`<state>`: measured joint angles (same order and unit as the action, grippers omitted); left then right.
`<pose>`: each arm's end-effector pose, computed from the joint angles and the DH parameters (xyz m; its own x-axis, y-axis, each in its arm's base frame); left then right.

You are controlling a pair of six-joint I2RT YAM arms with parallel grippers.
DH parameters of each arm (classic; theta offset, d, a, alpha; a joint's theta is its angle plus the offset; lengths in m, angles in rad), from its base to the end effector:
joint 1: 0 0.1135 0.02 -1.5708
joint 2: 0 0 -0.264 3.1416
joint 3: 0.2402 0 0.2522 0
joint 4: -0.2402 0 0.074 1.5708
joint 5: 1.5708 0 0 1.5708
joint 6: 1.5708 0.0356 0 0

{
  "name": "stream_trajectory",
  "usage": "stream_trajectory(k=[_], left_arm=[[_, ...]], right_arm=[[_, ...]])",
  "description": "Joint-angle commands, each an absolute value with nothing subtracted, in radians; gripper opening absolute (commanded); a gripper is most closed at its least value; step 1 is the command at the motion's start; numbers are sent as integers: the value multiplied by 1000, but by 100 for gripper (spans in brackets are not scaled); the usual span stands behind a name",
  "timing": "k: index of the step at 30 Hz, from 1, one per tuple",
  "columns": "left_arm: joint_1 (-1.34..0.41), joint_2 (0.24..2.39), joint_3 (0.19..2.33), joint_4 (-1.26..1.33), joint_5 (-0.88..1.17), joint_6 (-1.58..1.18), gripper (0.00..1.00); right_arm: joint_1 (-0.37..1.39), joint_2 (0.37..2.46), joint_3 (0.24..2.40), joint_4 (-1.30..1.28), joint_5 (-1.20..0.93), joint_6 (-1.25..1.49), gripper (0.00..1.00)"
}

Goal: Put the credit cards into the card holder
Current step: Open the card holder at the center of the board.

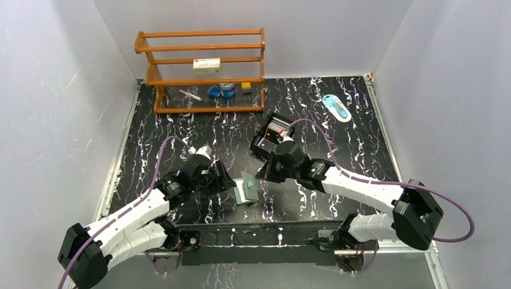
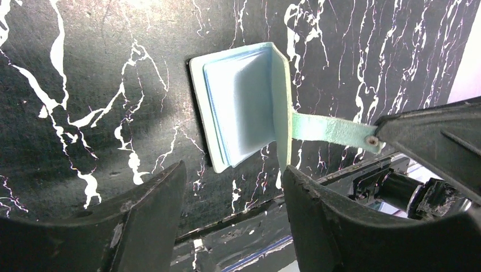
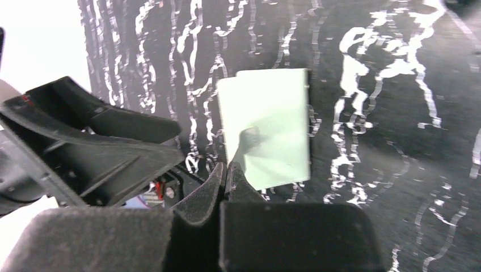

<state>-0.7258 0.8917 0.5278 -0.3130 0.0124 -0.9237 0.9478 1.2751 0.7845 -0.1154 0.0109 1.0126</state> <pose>0.1417 -0.1264 0.2192 -0.8177 -0.3409 -0.4638 0.0307 0.7787 -0.6266 0.1622 0.2251 0.2411 -0.8604 0.2561 -0.4406 -0.1455 0.7052 0.6939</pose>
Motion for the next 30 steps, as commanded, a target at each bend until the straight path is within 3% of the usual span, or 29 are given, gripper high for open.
stream_trajectory(k=[1, 11, 18, 30], left_arm=[[-726, 880, 514, -322, 15, -913, 60], [-727, 969, 482, -109, 164, -892, 59], [-727, 1054, 495, -83, 168, -846, 63], [-727, 996, 481, -92, 105, -800, 56]], right_arm=[[906, 1196, 721, -194, 97, 985, 0], [796, 1088, 609, -188, 41, 938, 0], [764, 1086, 581, -175, 4, 932, 0], [743, 1059, 524, -155, -19, 940, 0]])
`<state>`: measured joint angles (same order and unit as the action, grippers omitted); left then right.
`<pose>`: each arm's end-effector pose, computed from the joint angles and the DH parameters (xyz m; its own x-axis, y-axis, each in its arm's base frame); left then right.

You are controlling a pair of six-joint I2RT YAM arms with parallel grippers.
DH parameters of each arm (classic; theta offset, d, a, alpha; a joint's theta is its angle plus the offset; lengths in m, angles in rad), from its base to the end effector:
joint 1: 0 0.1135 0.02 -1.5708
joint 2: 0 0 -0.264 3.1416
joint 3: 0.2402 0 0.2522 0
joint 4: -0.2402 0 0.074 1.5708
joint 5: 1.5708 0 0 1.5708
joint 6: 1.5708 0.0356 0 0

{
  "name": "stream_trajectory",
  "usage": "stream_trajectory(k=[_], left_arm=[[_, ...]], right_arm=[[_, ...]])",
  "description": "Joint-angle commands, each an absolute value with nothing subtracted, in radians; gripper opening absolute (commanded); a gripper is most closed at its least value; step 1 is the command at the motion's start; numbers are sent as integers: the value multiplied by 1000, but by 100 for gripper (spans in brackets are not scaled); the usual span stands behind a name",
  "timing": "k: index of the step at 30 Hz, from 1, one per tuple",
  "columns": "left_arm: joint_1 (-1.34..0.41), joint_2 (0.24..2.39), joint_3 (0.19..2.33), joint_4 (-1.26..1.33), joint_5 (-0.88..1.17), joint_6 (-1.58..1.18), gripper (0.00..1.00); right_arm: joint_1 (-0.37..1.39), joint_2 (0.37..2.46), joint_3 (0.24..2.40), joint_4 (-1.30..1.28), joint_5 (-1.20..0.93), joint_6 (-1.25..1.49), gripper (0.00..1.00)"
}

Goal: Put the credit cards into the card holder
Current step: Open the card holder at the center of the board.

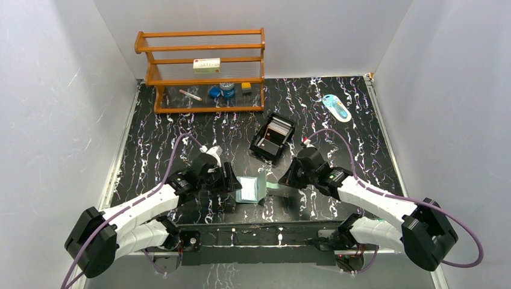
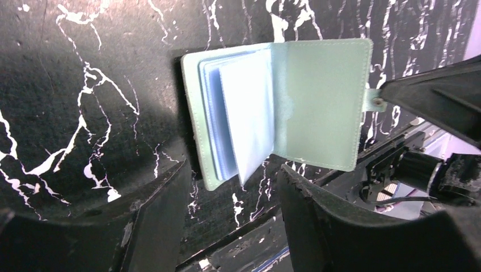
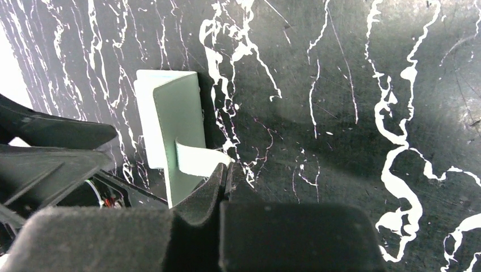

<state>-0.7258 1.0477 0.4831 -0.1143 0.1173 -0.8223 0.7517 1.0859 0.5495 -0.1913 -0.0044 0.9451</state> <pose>0.1560 -0.1440 0.1931 -0.8525 -0.2163 -0.4758 0.1508 0.7698 -0.6203 0.1606 0.1503 0.2006 -0.8400 0.3243 -0.4349 -0.0075 0.7947 0.6070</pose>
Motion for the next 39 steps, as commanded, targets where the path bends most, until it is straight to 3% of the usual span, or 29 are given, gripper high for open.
stream_trajectory(k=[1, 9, 23, 39], left_arm=[[-727, 994, 465, -70, 119, -805, 56], [-727, 998, 452, -67, 69, -775, 50], [-727, 1065, 407, 62, 169, -805, 44], [-700, 1168, 414, 53, 180, -809, 42]], right_arm=[[741, 1055, 518, -149, -20, 942, 0], [729, 1042, 500, -208, 1, 941, 0], [719, 1022, 490, -238, 15, 931, 0], [715, 1044, 486, -227, 14, 927, 0]])
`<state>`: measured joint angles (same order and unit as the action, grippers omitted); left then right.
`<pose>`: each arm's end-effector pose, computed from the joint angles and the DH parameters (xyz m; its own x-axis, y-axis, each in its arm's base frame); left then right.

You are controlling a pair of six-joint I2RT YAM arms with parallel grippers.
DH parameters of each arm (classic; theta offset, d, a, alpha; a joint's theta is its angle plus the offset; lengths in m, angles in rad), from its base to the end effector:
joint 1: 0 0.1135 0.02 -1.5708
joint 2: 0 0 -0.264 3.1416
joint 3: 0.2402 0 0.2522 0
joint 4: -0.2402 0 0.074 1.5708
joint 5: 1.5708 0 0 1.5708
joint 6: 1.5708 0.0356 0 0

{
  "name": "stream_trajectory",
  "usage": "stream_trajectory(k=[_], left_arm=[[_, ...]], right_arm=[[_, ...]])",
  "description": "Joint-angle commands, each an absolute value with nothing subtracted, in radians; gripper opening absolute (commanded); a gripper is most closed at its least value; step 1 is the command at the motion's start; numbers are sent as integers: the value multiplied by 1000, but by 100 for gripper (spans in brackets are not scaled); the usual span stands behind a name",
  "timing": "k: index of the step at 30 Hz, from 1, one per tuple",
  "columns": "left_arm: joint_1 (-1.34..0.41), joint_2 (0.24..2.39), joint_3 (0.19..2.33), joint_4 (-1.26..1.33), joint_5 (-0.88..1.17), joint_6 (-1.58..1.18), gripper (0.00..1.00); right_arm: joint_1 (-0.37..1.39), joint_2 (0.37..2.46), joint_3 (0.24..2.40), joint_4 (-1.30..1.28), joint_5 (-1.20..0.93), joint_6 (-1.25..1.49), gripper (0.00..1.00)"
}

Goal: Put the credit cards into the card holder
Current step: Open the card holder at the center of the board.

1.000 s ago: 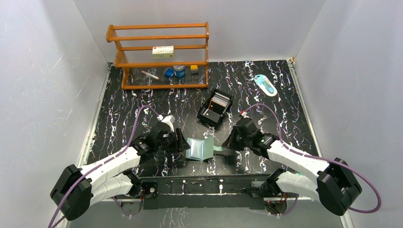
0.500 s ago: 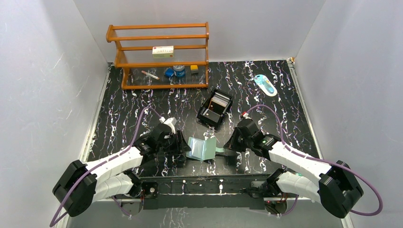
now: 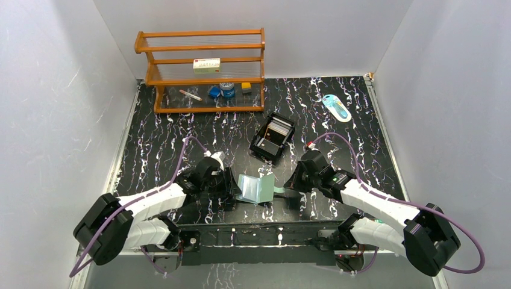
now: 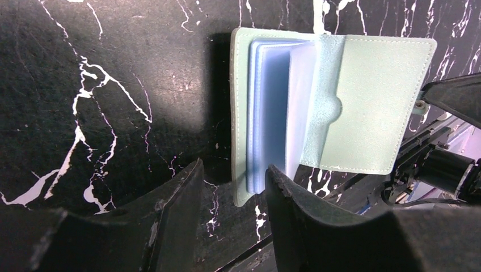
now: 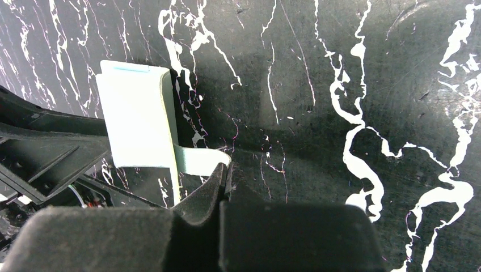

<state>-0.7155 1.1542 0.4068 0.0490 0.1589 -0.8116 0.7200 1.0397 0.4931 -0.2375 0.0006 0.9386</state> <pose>0.1603 -0.1467 0.1622 -0.8703 -0.1926 -0.4534 0.1568 0.7642 -0.6256 0.1536 0.1347 0.1877 -0.8454 0.3316 -0.4187 0.0389 0.8201 0.5709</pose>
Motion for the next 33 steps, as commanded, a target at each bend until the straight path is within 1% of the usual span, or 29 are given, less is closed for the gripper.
stream_trajectory(k=[1, 9, 17, 22, 24, 27, 30, 31, 33], left_arm=[[-693, 1171, 409, 65, 195, -811, 42], [-640, 1201, 355, 235, 351, -859, 45], [-640, 1265, 371, 289, 383, -850, 46], [-640, 1285, 399, 319, 420, -841, 45], [-640, 1278, 407, 312, 426, -839, 36], [-640, 1256, 423, 304, 441, -830, 18], [-640, 1235, 454, 250, 442, -837, 4], [-640, 1234, 472, 213, 440, -841, 0], [-640, 1233, 512, 156, 441, -832, 0]], right_arm=[[715, 1045, 487, -227, 13, 924, 0], [713, 1059, 489, -221, 13, 920, 0], [713, 1068, 477, -198, 4, 922, 0], [713, 1078, 476, -181, -8, 914, 4], [713, 1081, 480, -173, -22, 908, 9], [712, 1088, 525, -220, -44, 897, 21], [713, 1074, 585, -292, -51, 900, 34], [713, 1068, 592, -294, -65, 908, 37], [713, 1057, 602, -296, -94, 932, 45]])
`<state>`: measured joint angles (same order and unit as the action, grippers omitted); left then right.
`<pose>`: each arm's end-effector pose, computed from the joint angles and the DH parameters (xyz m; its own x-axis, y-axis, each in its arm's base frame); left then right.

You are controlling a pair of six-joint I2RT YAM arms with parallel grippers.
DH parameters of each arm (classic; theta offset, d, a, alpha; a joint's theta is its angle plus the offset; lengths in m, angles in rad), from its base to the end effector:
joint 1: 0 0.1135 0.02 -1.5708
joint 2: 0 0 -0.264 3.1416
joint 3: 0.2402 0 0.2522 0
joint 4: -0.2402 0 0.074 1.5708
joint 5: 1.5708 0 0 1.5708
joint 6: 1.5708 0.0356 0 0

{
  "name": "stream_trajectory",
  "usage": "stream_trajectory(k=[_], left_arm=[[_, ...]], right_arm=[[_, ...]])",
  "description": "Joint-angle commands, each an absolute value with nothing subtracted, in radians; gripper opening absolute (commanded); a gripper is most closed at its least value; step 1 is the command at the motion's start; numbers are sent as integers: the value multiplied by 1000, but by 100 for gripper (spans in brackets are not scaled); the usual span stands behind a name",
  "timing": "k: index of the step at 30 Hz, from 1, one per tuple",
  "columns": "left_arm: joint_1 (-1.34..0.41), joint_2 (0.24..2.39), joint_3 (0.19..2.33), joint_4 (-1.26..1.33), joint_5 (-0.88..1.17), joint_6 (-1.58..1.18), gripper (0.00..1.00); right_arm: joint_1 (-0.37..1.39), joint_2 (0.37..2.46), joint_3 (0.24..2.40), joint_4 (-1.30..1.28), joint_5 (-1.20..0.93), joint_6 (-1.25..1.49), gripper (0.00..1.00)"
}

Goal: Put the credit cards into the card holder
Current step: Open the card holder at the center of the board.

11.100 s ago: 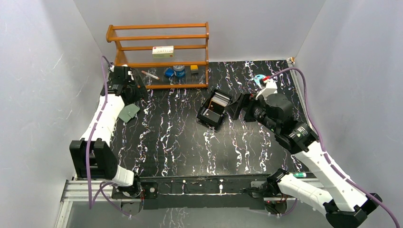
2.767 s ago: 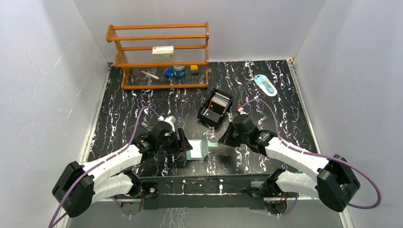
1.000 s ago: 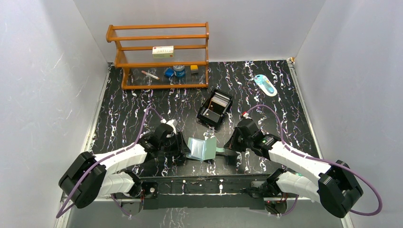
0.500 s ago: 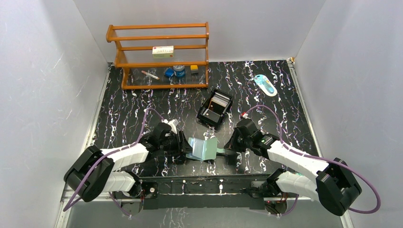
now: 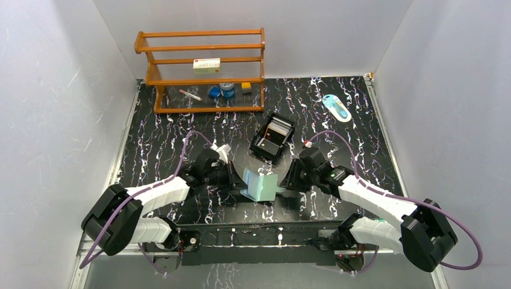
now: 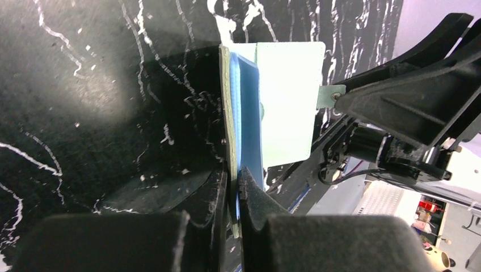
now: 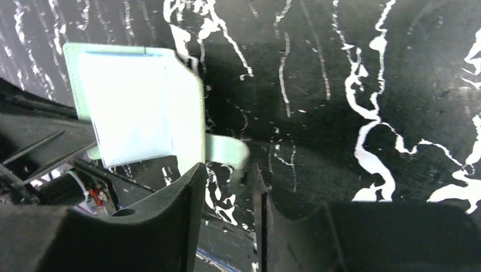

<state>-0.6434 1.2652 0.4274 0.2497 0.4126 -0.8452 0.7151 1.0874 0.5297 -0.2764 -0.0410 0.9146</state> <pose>0.1817 -0.1541 0.1642 -0.9054 -0.1777 -0.3857 0.2098 0.6025 -0.7700 0.1580 0.1391 0.1874 -0.8767 0.2871 -0.3858 0.0307 0.8340 0.5508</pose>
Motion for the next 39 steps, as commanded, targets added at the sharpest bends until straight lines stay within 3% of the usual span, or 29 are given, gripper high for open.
stream_trajectory(k=[1, 12, 18, 39], left_arm=[[-640, 1229, 524, 143, 451, -829, 0], [-687, 1161, 697, -256, 187, -771, 0], [-694, 1206, 760, -350, 153, -761, 0], [-701, 1141, 721, -306, 175, -808, 0]], right_arm=[[713, 1051, 608, -296, -104, 944, 48], [774, 1065, 702, -194, -102, 1048, 55], [844, 1168, 801, -138, -80, 1041, 57], [935, 1554, 1002, -133, -60, 958, 71]])
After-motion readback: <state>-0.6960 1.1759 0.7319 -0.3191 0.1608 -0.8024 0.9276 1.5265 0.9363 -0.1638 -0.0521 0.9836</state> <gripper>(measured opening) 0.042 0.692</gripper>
